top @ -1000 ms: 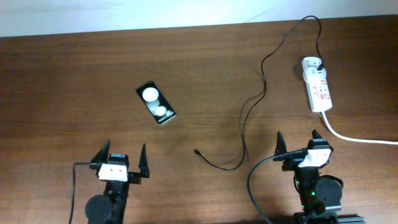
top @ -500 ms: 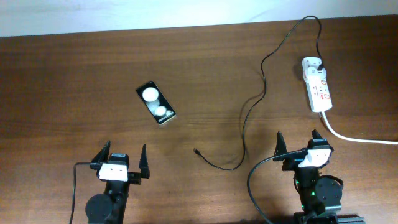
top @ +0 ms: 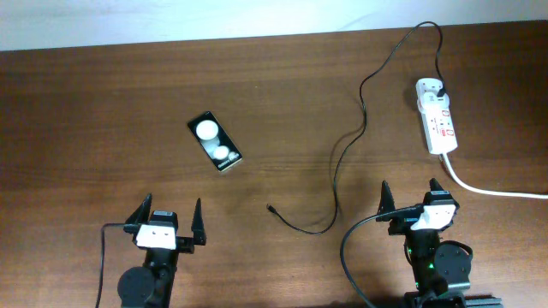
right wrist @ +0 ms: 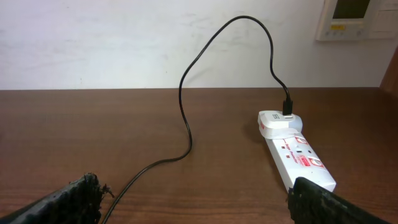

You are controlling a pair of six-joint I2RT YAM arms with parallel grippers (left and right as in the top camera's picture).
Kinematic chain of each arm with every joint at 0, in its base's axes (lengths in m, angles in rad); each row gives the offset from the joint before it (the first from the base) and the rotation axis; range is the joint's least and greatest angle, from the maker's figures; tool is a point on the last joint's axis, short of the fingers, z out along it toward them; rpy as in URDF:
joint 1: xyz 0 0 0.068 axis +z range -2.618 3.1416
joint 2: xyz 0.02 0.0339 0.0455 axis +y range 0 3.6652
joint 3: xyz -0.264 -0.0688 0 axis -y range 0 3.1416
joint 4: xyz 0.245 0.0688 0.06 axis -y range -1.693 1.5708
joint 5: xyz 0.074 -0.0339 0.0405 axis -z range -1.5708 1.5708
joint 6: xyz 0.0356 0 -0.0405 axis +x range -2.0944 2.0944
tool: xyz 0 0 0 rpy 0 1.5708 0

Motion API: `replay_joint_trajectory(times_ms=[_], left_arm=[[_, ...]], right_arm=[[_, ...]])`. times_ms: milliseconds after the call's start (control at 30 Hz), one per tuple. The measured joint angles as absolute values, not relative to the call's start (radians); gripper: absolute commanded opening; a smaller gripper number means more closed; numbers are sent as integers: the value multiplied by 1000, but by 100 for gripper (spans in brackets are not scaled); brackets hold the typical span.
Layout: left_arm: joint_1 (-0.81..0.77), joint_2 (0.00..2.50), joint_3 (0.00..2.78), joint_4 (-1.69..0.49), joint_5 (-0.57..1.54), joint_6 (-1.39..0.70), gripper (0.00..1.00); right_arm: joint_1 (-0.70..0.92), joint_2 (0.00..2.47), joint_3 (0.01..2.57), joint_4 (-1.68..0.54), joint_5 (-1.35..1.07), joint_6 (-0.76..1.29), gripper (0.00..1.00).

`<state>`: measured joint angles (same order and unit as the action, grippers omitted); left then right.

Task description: Plug charger to phone and switch on socket

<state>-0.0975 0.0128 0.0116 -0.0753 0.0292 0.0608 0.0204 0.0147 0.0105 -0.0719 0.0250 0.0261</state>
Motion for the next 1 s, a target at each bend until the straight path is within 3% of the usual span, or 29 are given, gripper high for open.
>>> replay_joint_trajectory(times_ms=[500,767,900,1000], left_arm=[[-97,13,12,-71,30,61,99],[-97,15,19,135,138,65,99],[-97,78,266,-116,186,93,99],[-96,303,606,-236,231,144,99]], right_arm=[[20,15,10,-72,25,27,99],[20,15,10,-72,25,27,99],[20,14,10,-72,25,27,99],[20,13,10,-72,25,27,99]])
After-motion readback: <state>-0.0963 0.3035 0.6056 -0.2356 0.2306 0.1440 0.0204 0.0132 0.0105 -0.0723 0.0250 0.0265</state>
